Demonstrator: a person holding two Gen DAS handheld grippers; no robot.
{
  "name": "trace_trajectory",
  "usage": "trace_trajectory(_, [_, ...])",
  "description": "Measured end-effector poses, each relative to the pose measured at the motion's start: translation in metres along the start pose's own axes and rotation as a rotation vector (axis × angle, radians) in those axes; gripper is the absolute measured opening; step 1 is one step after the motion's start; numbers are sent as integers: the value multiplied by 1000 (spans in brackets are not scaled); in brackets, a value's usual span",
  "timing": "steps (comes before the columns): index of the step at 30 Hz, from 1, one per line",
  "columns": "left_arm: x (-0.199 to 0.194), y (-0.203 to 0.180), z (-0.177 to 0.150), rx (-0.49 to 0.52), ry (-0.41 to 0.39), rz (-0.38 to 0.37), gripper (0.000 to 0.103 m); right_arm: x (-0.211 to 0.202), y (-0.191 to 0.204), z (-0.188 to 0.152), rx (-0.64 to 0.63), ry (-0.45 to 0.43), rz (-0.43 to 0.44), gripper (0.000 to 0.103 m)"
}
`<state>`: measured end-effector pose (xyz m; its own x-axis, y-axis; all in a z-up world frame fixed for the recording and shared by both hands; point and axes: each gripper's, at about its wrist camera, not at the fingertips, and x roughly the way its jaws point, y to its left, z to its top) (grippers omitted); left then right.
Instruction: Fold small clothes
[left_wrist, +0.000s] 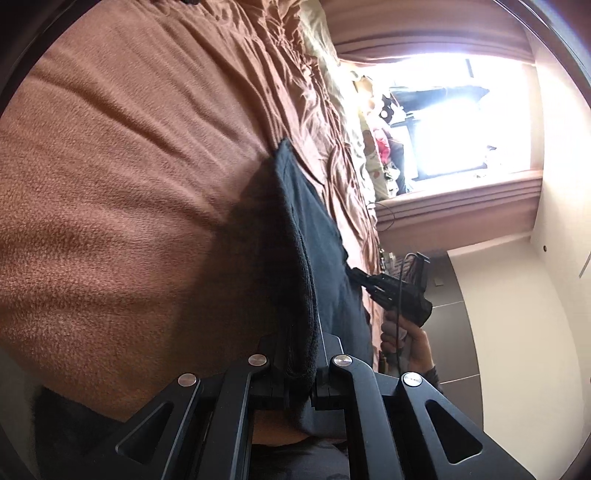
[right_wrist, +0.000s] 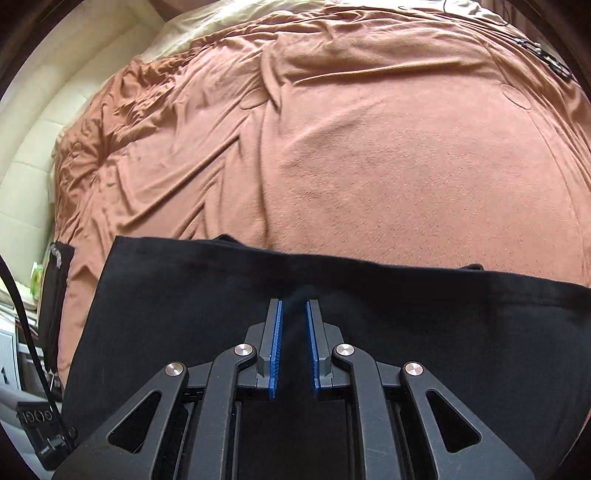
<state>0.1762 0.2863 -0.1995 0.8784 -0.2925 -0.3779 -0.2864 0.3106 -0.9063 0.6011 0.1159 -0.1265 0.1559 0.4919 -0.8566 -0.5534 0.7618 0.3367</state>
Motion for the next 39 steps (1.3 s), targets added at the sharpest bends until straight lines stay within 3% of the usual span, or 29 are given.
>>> trace_trajectory(5, [1,-19,3,7,-2,-77,6,-1,11,-28,-72,77,22,10])
trace_trajectory(11, [5,-43,9,29,3,-102,6,0,13,-62,-95,137,0,10])
trace_trajectory(28, [21,-96,22,100,5,-124,6,-24,18,-133,-86,233,103,10])
trace_trajectory(32, [26,-108,22,119,11,-132,6,-23,22,-140,-93,251,127,0])
trace_trajectory(39, [37,-135,22,163,29,-130,6,-19,16,-147,-63,294,201,0])
